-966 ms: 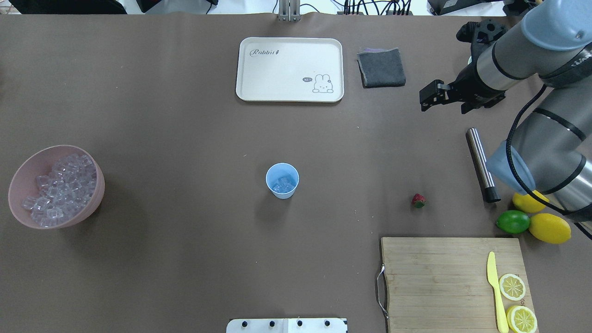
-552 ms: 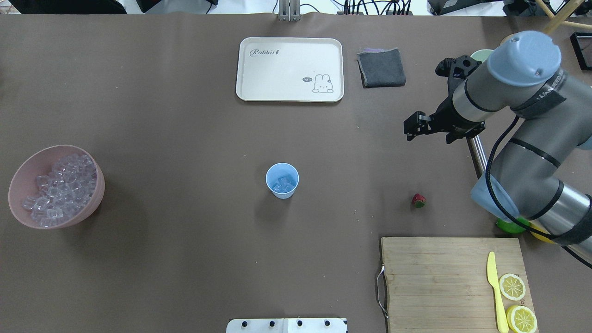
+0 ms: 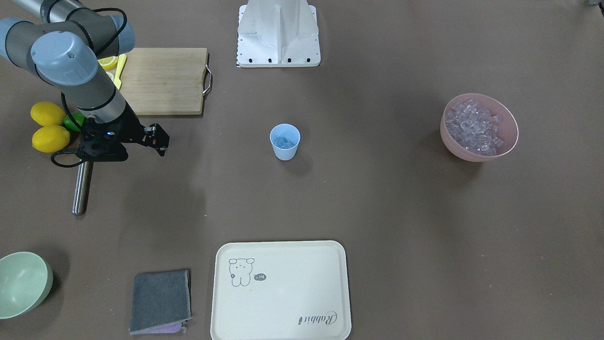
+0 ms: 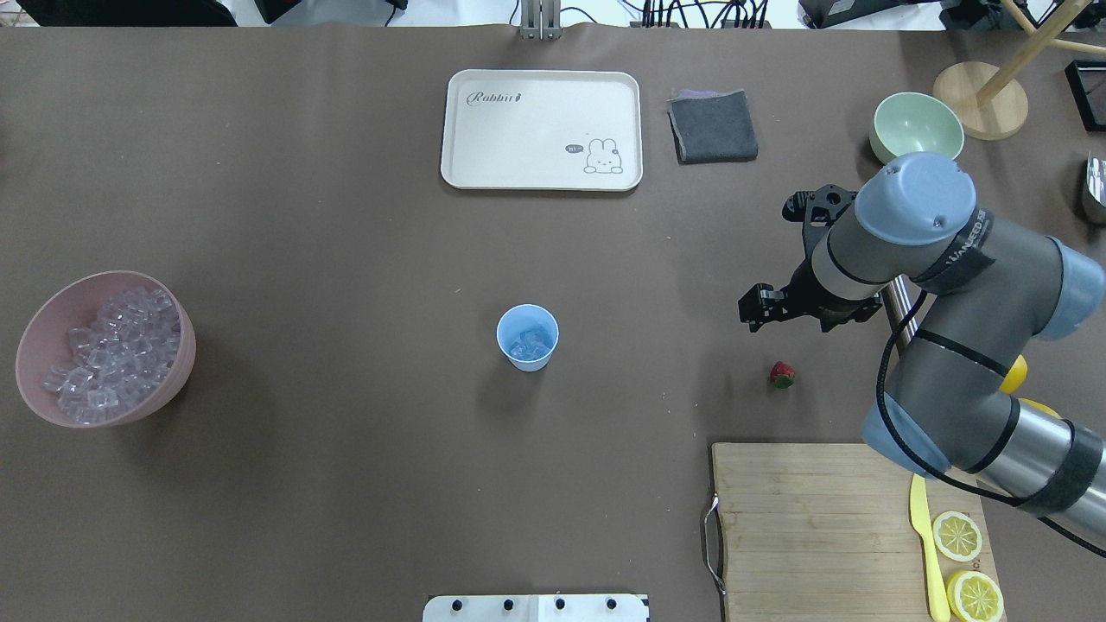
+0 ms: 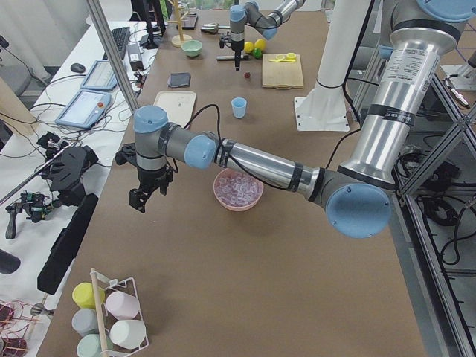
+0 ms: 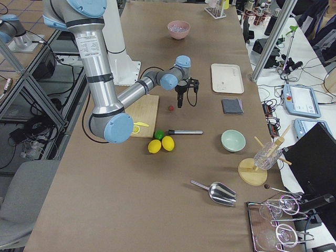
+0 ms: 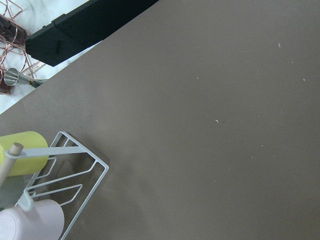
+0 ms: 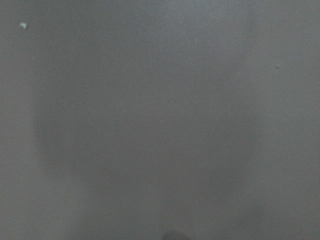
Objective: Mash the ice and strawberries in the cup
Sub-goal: 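Move the right gripper down over the red strawberry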
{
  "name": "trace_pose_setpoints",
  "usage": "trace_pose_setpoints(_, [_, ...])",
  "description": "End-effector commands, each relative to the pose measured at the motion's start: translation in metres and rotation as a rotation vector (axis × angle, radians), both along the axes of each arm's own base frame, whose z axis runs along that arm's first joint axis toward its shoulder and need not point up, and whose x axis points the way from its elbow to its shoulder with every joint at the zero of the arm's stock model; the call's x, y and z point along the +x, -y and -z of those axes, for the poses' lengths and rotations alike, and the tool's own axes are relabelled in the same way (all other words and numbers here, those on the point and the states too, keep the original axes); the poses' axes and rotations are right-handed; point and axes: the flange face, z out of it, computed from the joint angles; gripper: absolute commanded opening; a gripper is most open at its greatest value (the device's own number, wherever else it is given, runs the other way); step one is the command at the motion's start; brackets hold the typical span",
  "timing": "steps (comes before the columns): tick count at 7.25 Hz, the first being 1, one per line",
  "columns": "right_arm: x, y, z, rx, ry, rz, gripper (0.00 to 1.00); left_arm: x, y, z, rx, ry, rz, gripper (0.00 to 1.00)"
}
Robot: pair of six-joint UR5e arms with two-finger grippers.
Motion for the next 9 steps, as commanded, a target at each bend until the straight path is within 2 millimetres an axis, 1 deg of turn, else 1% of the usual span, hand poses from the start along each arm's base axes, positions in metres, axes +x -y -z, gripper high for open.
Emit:
trace_pose_setpoints(1, [-0.023, -0.020, -0.007, -0.014, -0.019, 0.028, 1.00, 0.000, 0.000, 0.000, 0.017, -0.001, 0.000, 0.98])
trace_pose_setpoints(2, [-0.028, -0.028, -0.018, -0.015, -0.043, 0.037, 1.00, 0.000, 0.000, 0.002, 0.020, -0.001, 0.000, 0.98])
trace_pose_setpoints(3, [-0.033, -0.030, -0.027, -0.017, -0.061, 0.042, 0.99, 0.000, 0.000, 0.001, 0.028, 0.001, 0.001, 0.98])
trace_pose_setpoints(4, [-0.032, -0.032, -0.030, -0.020, -0.065, 0.046, 0.98, 0.000, 0.000, 0.003, 0.043, -0.003, 0.000, 0.98])
trace_pose_setpoints(5, [-0.033, -0.032, -0.031, -0.022, -0.068, 0.046, 0.90, -0.001, -0.004, -0.003, 0.037, -0.002, 0.000, 0.98])
trace_pose_setpoints(7, [-0.034, -0.032, -0.028, -0.016, -0.063, 0.051, 0.68, -0.001, -0.004, -0.008, 0.035, 0.000, 0.001, 0.98])
trace_pose_setpoints(9, [-0.034, -0.030, -0.025, -0.008, -0.061, 0.051, 0.62, 0.001, -0.007, -0.018, 0.018, 0.001, -0.001, 0.98])
